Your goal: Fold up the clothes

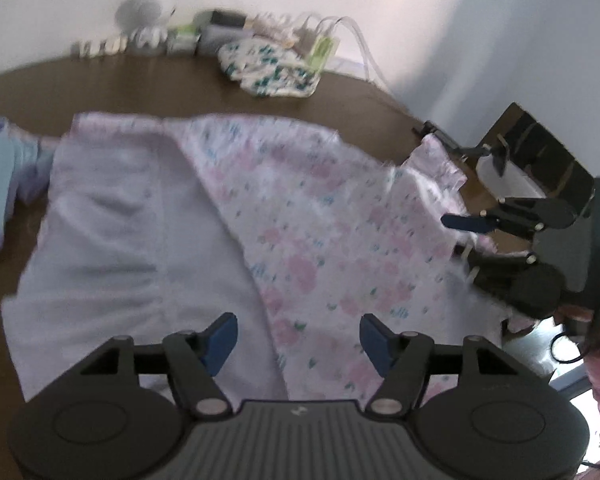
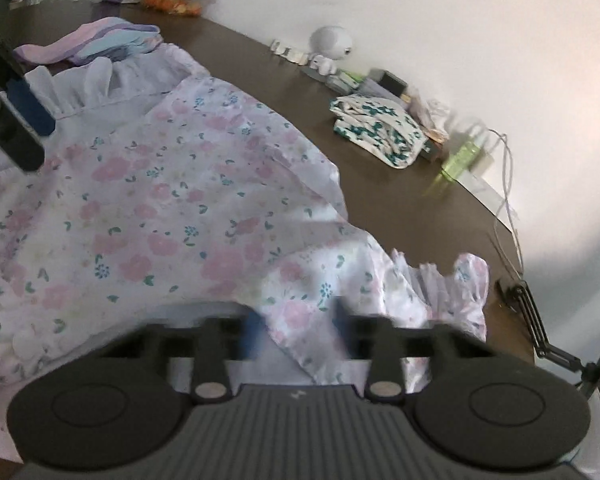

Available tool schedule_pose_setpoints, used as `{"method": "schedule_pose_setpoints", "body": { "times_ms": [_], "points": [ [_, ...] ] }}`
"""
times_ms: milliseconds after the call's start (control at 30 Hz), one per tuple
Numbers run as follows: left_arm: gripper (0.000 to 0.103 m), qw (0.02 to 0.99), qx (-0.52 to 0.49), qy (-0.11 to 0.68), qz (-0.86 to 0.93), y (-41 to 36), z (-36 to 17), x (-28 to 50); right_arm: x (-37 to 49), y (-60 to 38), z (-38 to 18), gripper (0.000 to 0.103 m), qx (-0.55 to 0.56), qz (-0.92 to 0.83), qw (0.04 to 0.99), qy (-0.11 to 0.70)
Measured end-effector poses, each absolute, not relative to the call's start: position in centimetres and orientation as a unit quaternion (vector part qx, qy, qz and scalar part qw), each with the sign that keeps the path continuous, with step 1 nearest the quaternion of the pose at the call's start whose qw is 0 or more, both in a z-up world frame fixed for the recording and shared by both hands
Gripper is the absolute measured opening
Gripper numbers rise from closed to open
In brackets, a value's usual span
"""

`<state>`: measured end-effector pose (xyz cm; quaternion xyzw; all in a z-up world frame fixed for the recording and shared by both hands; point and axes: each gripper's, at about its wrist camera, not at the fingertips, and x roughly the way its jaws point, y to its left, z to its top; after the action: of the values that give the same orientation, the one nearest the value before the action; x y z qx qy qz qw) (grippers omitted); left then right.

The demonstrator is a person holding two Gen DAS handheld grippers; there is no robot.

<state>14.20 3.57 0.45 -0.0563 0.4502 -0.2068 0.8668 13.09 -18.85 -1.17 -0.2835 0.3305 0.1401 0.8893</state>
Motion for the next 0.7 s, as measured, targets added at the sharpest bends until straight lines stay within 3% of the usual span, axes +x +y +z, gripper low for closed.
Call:
{"method": "schedule_pose_setpoints", "body": {
  "times_ms": [33, 100, 333, 400, 433, 500, 700],
  "points": [
    [0.061, 0.87, -0.055, 0.445, -0.205, 3.8, 0.2, 13.7, 13.0, -18.7, -1.1, 0.0, -0.289, 0.141, 0.887, 0.332],
    [0.047, 0.874, -0.042, 0.44, -0.201, 4.0, 0.1, 13.3, 12.3, -18.5, -1.1, 0.0, -0.318, 0.135, 0.879, 0.33],
    [0.044, 0.88, -0.051, 0.431, -0.192, 4.9, -0.1, 13.0, 8.3, -19.5, 0.2, 0.001, -0.354, 0.178, 0.851, 0.344],
    [0.046, 0.881, -0.051, 0.429, -0.192, 4.8, -0.1, 12.9, 8.0, -19.8, 0.0, 0.013, -0.334, 0.181, 0.859, 0.344],
    [0.047, 0.88, -0.057, 0.43, -0.194, 4.9, -0.1, 12.9, 7.9, -20.2, 0.2, 0.034, -0.318, 0.18, 0.865, 0.344],
    [0.055, 0.874, -0.08, 0.436, -0.201, 5.4, -0.1, 13.1, 7.7, -21.7, 1.1, 0.051, -0.261, 0.181, 0.884, 0.344],
    [0.059, 0.862, -0.131, 0.441, -0.214, 6.4, 0.3, 13.8, 7.5, -28.2, 3.5, 0.051, -0.064, 0.154, 0.923, 0.347]
  ]
}}
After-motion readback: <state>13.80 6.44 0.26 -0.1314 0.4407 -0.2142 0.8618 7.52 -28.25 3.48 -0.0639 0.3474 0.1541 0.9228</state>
